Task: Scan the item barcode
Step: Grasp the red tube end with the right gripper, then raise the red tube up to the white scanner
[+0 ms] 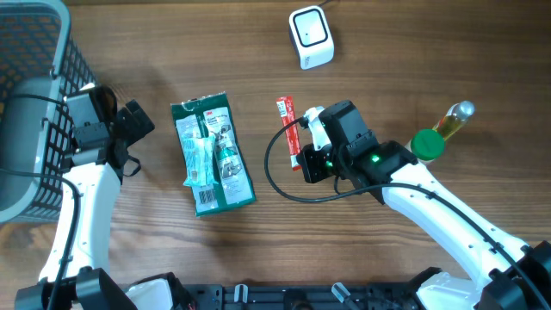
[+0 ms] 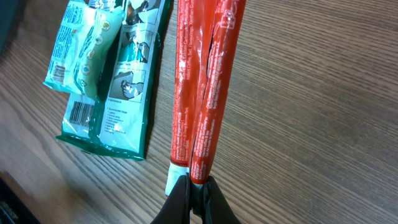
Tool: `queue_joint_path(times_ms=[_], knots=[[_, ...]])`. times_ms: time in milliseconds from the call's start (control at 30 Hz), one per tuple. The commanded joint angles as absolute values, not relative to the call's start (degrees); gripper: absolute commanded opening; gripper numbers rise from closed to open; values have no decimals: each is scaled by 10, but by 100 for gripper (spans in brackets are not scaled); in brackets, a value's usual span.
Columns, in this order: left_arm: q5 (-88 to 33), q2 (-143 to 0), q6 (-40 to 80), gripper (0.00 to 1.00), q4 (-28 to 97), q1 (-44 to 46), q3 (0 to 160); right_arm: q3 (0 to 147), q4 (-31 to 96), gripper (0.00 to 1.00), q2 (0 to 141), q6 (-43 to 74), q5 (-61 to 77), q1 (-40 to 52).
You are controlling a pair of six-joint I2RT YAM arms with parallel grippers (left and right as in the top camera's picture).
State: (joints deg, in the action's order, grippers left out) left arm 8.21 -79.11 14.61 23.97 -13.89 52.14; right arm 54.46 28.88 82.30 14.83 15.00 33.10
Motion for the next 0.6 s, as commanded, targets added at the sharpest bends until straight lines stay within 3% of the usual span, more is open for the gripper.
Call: queue_joint_path(times_ms=[0,167,233,367,433,567], knots=[[79,-784,139,100,239,-140,527,545,288,4,815,141,160,329],[79,-784,139,100,239,-140,527,545,286,4,815,142,161,329],[79,-784,139,100,239,-140,527,552,296,4,815,91,161,324],[79,-784,139,100,239,-140,527,724,412,4,822,11,161,254],[79,-784,139,100,239,-140,527,846,486,4,848,-39,52,237],[79,-784,139,100,239,-140,527,877,435,4,880,-191,-145,238]])
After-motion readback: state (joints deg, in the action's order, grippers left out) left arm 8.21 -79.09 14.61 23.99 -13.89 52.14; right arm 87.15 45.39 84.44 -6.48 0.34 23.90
